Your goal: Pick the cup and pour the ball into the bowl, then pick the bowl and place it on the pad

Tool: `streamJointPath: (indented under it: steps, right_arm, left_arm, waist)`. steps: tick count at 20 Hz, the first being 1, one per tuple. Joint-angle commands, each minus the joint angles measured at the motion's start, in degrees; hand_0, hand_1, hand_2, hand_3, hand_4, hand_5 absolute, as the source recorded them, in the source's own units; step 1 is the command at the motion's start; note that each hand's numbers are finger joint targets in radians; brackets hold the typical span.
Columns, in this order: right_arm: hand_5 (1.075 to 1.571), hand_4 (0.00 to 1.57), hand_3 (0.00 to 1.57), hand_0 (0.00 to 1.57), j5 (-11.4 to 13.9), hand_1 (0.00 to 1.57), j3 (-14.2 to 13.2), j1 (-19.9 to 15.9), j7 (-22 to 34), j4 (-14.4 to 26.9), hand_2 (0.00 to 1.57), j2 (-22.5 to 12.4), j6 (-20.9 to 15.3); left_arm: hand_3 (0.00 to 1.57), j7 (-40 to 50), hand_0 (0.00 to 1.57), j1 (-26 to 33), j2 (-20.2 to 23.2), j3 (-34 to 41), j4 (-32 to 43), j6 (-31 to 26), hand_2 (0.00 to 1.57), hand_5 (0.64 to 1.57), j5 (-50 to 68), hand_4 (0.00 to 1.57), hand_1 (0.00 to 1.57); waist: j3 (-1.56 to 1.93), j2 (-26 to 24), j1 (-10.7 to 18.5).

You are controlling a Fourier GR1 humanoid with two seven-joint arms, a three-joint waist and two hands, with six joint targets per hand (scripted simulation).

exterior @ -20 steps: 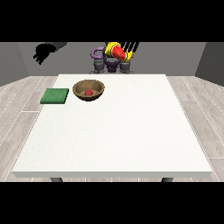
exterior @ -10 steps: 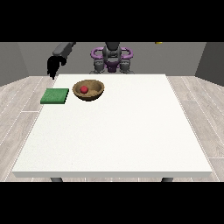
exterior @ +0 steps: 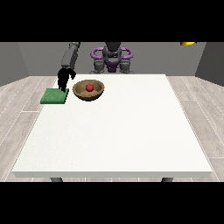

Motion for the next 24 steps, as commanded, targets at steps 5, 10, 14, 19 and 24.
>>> streamJointPath:
  steps: [5,10,14,19,24]
  right_arm:
    - [1.559,0.57,0.00,0.00,1.33,0.00,1.85,-7.63,-5.94,9.75,0.00,1.09,-0.16]
    - [1.554,0.52,0.00,0.00,2.22,0.00,0.71,-9.03,-13.23,18.37,0.00,0.42,0.06]
    - [1.548,0.48,0.00,0.00,2.40,0.00,-0.26,-10.30,-19.09,19.91,0.00,-0.12,0.15]
    - [1.547,0.45,0.00,0.00,1.54,0.00,0.68,-11.36,-12.70,17.04,0.00,-0.57,-0.62]
    - [1.550,0.46,0.00,0.00,2.05,0.00,2.03,-13.92,-11.90,16.05,0.00,3.35,-4.79]
  left_arm:
    - [0.00,1.46,0.00,2.20,7.52,4.57,-1.17,-4.74,0.00,1.536,5.72,1.01,0.00]
    - [0.00,4.21,0.00,2.69,8.36,4.44,-5.89,-5.85,0.00,1.536,8.57,1.01,0.00]
    - [0.00,2.22,0.00,0.65,9.68,5.51,-7.99,-5.22,0.00,1.536,9.28,1.02,0.00]
    - [0.00,3.21,0.00,2.62,10.26,5.88,-7.16,-5.84,0.00,1.536,10.12,1.02,0.00]
    - [0.00,2.64,0.00,4.34,9.32,5.24,-8.14,-5.09,0.00,1.537,9.70,1.02,0.00]
  waist:
    - [0.05,3.24,-2.97]
    - [0.08,5.14,-0.79]
    - [0.14,11.21,0.78]
    - [0.06,8.33,-0.47]
    - [0.03,7.41,0.35]
